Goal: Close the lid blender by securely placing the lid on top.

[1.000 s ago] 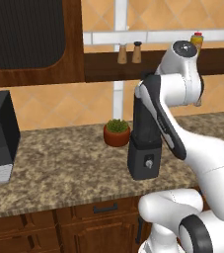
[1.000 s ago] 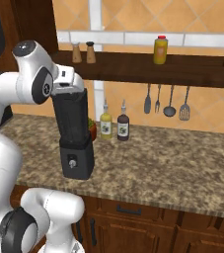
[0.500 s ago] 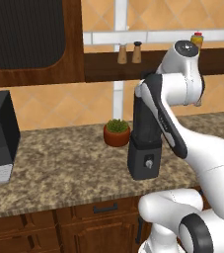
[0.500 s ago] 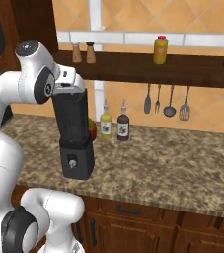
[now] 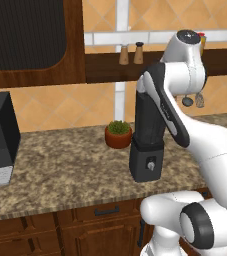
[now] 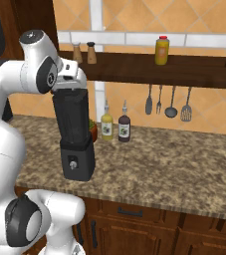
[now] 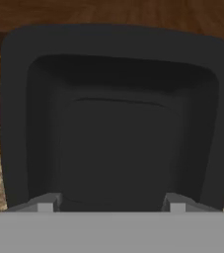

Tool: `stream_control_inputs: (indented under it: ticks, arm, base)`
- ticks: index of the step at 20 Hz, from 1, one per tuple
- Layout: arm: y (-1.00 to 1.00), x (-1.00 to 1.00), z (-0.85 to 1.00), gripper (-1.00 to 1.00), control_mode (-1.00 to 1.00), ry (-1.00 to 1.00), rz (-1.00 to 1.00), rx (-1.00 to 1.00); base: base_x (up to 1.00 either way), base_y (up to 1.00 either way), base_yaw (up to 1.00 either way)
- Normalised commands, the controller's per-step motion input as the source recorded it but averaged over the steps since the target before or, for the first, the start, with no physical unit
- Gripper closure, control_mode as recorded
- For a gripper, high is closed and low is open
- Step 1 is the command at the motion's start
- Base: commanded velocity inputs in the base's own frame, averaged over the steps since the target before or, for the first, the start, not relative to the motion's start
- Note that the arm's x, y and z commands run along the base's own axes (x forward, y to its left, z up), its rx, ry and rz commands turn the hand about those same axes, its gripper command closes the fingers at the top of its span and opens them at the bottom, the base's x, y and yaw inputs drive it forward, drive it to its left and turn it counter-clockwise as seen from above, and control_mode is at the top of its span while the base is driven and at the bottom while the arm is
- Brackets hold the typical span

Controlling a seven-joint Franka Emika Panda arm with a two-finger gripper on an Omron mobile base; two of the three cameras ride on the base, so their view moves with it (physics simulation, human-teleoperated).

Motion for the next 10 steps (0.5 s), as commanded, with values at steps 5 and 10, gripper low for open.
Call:
stream_control_inputs:
  ticks: [5,10]
  arm:
    - [0.02,0.00,-0.24,-1.00,-1.00,0.23,0.00,0.00]
    - [0.00,0.00,-0.49,-1.00,-1.00,0.07,0.00,0.00]
  base:
    - [0.00,0.00,0.00]
    - [0.00,0.00,0.00]
